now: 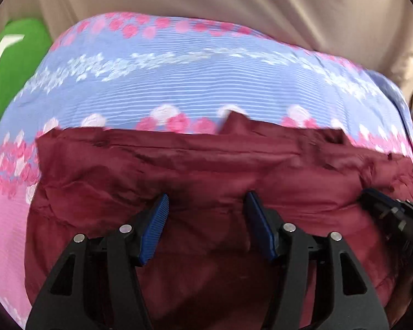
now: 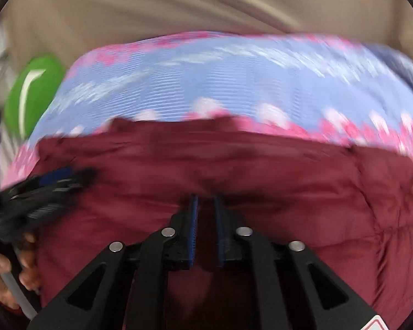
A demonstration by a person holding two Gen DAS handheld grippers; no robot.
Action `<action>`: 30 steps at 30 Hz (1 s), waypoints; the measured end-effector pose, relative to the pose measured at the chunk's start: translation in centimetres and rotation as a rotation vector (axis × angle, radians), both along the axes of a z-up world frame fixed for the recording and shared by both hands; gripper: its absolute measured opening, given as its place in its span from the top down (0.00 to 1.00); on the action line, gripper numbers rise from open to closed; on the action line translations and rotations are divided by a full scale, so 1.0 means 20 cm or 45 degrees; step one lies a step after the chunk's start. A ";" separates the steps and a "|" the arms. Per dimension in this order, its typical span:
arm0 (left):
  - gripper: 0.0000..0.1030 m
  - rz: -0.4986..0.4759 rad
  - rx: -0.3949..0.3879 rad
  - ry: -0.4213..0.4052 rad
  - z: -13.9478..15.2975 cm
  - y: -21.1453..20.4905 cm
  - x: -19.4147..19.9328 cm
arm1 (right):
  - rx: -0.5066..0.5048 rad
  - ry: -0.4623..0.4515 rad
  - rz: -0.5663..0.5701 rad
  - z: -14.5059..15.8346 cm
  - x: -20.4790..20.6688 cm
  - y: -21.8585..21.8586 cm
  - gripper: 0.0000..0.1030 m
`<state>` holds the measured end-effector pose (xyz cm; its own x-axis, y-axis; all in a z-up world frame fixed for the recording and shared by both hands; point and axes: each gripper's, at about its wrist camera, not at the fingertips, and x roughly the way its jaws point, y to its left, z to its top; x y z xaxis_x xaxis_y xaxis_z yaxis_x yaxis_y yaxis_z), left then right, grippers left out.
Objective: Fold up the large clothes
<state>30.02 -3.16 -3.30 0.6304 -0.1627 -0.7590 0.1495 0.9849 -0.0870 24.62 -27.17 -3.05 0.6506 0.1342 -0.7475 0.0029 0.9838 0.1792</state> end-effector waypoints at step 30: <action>0.32 0.091 0.168 -0.140 0.03 0.40 -0.43 | -0.011 -0.081 -0.446 0.01 -0.76 -0.58 0.84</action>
